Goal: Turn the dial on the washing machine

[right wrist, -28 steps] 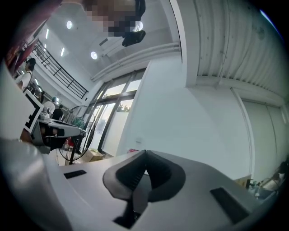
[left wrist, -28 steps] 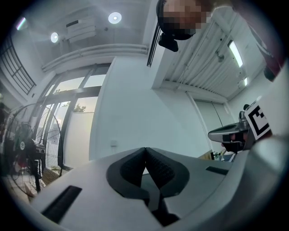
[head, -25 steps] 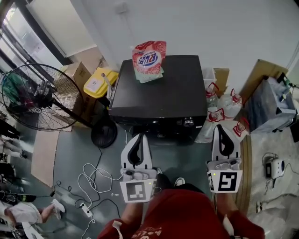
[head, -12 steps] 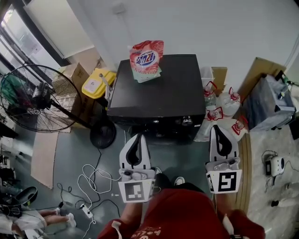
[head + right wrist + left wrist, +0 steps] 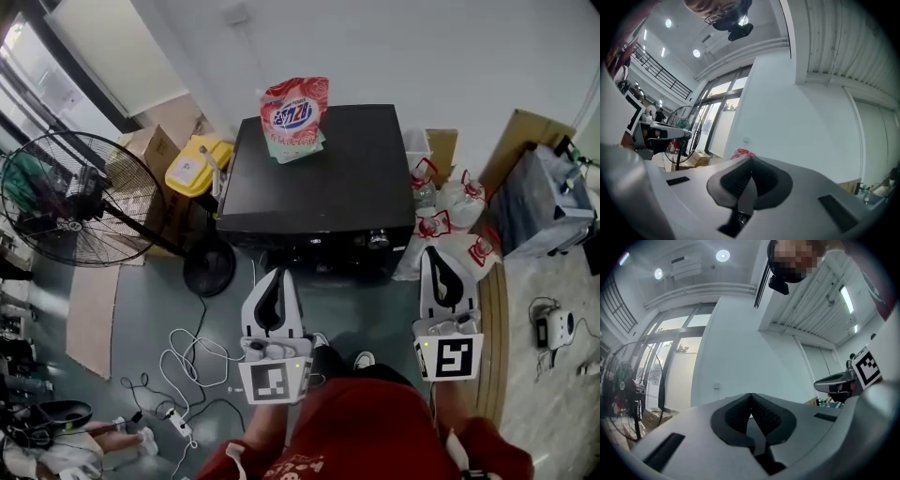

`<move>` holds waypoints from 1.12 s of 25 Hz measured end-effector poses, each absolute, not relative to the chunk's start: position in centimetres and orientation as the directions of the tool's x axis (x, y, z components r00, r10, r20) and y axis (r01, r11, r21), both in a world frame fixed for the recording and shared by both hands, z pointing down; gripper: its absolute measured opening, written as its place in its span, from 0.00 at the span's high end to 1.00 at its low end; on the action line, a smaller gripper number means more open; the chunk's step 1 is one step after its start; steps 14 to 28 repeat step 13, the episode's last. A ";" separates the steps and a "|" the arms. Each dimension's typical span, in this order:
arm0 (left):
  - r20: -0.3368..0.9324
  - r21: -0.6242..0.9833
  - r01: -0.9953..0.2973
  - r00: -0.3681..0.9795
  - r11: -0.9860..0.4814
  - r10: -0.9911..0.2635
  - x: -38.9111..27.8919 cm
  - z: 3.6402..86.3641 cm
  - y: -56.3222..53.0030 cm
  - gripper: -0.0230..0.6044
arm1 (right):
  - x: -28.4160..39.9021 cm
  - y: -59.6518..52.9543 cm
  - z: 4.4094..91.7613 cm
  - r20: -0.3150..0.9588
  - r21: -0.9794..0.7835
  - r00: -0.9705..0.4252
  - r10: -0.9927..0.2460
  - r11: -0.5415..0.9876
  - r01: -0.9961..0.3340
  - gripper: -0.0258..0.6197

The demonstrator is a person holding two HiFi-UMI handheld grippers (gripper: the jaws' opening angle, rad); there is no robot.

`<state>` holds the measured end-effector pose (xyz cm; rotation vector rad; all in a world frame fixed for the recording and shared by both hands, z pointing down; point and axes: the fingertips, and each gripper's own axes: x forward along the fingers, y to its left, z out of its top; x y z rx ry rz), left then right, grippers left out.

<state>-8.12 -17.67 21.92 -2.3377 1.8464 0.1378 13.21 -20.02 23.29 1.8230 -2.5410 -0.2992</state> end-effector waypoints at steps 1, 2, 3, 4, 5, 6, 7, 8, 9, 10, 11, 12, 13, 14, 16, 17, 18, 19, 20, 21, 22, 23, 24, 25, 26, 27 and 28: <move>-0.168 -0.067 -0.972 0.232 -0.224 -0.958 -8.2 22.0 -17.7 0.95 | 13.2 -20.0 23.4 -0.108 0.152 -0.328 -0.938 0.310 -0.938 0.95; -0.167 -0.069 -0.972 0.232 -0.223 -0.958 -8.2 22.1 -17.7 0.95 | 13.2 -20.0 23.5 -0.106 0.152 -0.329 -0.938 0.311 -0.938 0.95; -0.169 -0.074 -0.972 0.232 -0.222 -0.958 -8.2 22.1 -17.7 0.95 | 13.1 -20.0 23.5 -0.109 0.148 -0.327 -0.939 0.310 -0.939 0.95; -0.170 -0.077 -0.972 0.233 -0.223 -0.958 -8.2 22.1 -17.8 0.95 | 13.1 -20.1 23.4 -0.117 0.138 -0.322 -0.939 0.306 -0.942 0.95; -0.168 -0.075 -0.972 0.233 -0.224 -0.958 -8.1 22.2 -17.8 0.95 | 13.1 -20.1 23.4 -0.122 0.130 -0.318 -0.940 0.303 -0.944 0.95; -0.164 -0.071 -0.972 0.234 -0.225 -0.958 -8.1 22.2 -17.8 0.95 | 13.1 -20.1 23.4 -0.120 0.130 -0.318 -0.940 0.303 -0.944 0.95; -0.162 -0.069 -0.972 0.233 -0.225 -0.959 -8.1 22.3 -17.8 0.95 | 13.1 -20.1 23.6 -0.109 0.136 -0.322 -0.940 0.307 -0.942 0.95; -0.161 -0.068 -0.972 0.233 -0.224 -0.959 -8.1 22.3 -17.8 0.95 | 13.1 -20.0 23.8 -0.099 0.145 -0.326 -0.940 0.310 -0.940 0.95; -0.161 -0.069 -0.972 0.232 -0.223 -0.959 -8.2 22.3 -17.8 0.95 | 13.1 -20.0 23.9 -0.097 0.148 -0.326 -0.940 0.310 -0.939 0.95; -0.161 -0.070 -0.972 0.231 -0.222 -0.960 -8.2 22.3 -17.8 0.95 | 13.1 -20.0 23.8 -0.103 0.145 -0.324 -0.940 0.309 -0.940 0.95; -0.160 -0.071 -0.973 0.230 -0.221 -0.960 -8.3 22.3 -17.8 0.95 | 13.0 -20.1 23.7 -0.108 0.142 -0.323 -0.940 0.307 -0.941 0.95; -0.159 -0.071 -0.973 0.228 -0.219 -0.961 -8.4 22.4 -17.8 0.95 | 13.0 -20.1 23.6 -0.112 0.141 -0.323 -0.940 0.307 -0.941 0.95; -0.158 -0.071 -0.973 0.227 -0.218 -0.961 -8.4 22.4 -17.8 0.95 | 12.9 -20.1 23.6 -0.115 0.140 -0.324 -0.939 0.307 -0.941 0.95; -0.158 -0.071 -0.973 0.227 -0.218 -0.961 -8.4 22.4 -17.8 0.95 | 12.9 -20.1 23.6 -0.115 0.140 -0.324 -0.939 0.307 -0.941 0.95; -0.158 -0.071 -0.973 0.227 -0.218 -0.961 -8.4 22.4 -17.8 0.95 | 12.9 -20.1 23.6 -0.115 0.140 -0.324 -0.939 0.307 -0.941 0.95; -0.158 -0.071 -0.973 0.227 -0.218 -0.961 -8.4 22.4 -17.8 0.95 | 12.9 -20.1 23.6 -0.115 0.140 -0.324 -0.939 0.307 -0.941 0.95; -0.158 -0.071 -0.973 0.227 -0.218 -0.961 -8.4 22.4 -17.8 0.95 | 12.9 -20.1 23.6 -0.115 0.140 -0.324 -0.939 0.307 -0.941 0.95; -0.158 -0.071 -0.973 0.227 -0.218 -0.961 -8.4 22.4 -17.8 0.95 | 12.9 -20.1 23.6 -0.115 0.140 -0.324 -0.939 0.307 -0.941 0.95; -0.158 -0.071 -0.973 0.227 -0.218 -0.961 -8.4 22.4 -17.8 0.95 | 12.9 -20.1 23.6 -0.115 0.140 -0.324 -0.939 0.307 -0.941 0.95; -0.158 -0.071 -0.973 0.227 -0.218 -0.961 -8.4 22.4 -17.8 0.95 | 12.9 -20.1 23.6 -0.115 0.140 -0.324 -0.939 0.307 -0.941 0.95; -0.158 -0.071 -0.973 0.227 -0.218 -0.961 -8.4 22.4 -17.8 0.95 | 12.9 -20.1 23.6 -0.115 0.140 -0.324 -0.939 0.307 -0.941 0.95; -0.158 -0.071 -0.973 0.227 -0.218 -0.961 -8.4 22.4 -17.8 0.95 | 12.9 -20.1 23.6 -0.115 0.140 -0.324 -0.939 0.307 -0.941 0.95; -0.158 -0.071 -0.973 0.227 -0.218 -0.961 -8.4 22.4 -17.8 0.95 | 12.9 -20.1 23.6 -0.115 0.140 -0.324 -0.939 0.307 -0.941 0.95; -0.158 -0.071 -0.973 0.227 -0.218 -0.961 -8.4 22.4 -17.8 0.95 | 12.9 -20.1 23.6 -0.115 0.140 -0.324 -0.939 0.307 -0.941 0.95; -0.158 -0.071 -0.973 0.227 -0.218 -0.961 -8.4 22.4 -17.8 0.95 | 12.9 -20.1 23.6 -0.115 0.140 -0.324 -0.939 0.307 -0.941 0.95; -0.158 -0.071 -0.973 0.227 -0.218 -0.961 -8.4 22.4 -17.8 0.95 | 12.9 -20.1 23.6 -0.115 0.140 -0.324 -0.939 0.307 -0.941 0.95; -0.158 -0.071 -0.973 0.227 -0.218 -0.961 -8.4 22.4 -17.8 0.95 | 12.9 -20.1 23.6 -0.115 0.140 -0.324 -0.939 0.307 -0.941 0.95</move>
